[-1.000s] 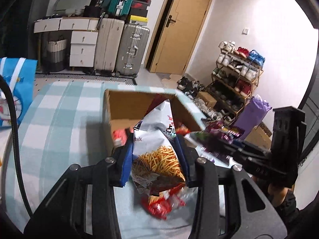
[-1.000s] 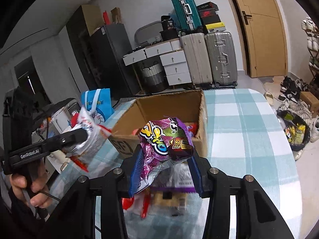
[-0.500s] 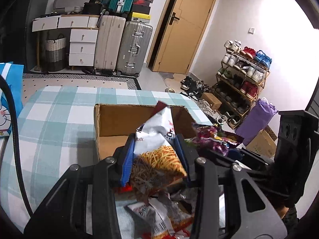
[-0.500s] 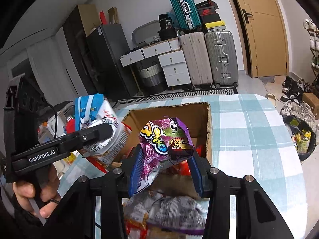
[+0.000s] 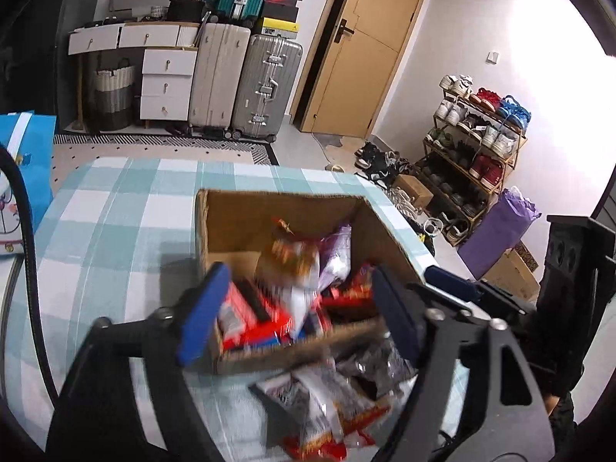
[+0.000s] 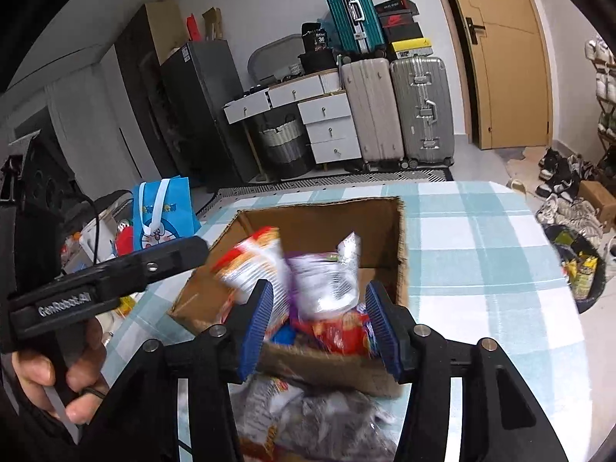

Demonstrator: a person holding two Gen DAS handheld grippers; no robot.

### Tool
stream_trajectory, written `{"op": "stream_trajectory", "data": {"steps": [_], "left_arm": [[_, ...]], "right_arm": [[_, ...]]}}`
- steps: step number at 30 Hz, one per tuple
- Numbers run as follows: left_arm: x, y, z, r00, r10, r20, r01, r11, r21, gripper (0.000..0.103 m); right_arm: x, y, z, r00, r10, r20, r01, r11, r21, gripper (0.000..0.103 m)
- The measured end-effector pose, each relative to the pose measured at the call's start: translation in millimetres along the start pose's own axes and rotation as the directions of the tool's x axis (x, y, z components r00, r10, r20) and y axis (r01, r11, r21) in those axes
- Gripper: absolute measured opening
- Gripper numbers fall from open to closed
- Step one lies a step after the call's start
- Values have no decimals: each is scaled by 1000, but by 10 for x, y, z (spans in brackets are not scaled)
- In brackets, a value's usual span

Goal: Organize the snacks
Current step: 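Open both grippers to drop the bags into the box and withdraw, then grasp the white-and-purple chip bag with the right gripper while the left gripper grasps a white noodle bag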

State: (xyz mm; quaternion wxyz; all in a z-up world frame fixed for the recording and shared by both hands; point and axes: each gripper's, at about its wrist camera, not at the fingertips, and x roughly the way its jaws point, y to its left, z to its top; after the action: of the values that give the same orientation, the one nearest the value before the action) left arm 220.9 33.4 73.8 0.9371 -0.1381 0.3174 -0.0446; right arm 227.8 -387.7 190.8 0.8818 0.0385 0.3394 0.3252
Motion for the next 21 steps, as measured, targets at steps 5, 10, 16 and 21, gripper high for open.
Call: {"op": "stream_trajectory", "data": {"steps": [5,10,16,21], "left_arm": [[-191,-7,-200,998,67,-8,-67,997,25,102],[-389,20,-460,996,83,-17,-83,996,10,102],[-477,96,-791,993,107,-59,-108,994,-18,102],[-486,141,-1006,989,115,-91,-120,992,-41,102]], "right_arm": [[-276,-54,-173,1000,-20,-12,20,1000,-5,90],[-536,-151,-365,999,-37,-38,39,999,35,102],[-715,-207,-581,996,-67,-64,70,996,58,102],[-760,-233,-706,994,-65,-84,71,995,70,102]]}}
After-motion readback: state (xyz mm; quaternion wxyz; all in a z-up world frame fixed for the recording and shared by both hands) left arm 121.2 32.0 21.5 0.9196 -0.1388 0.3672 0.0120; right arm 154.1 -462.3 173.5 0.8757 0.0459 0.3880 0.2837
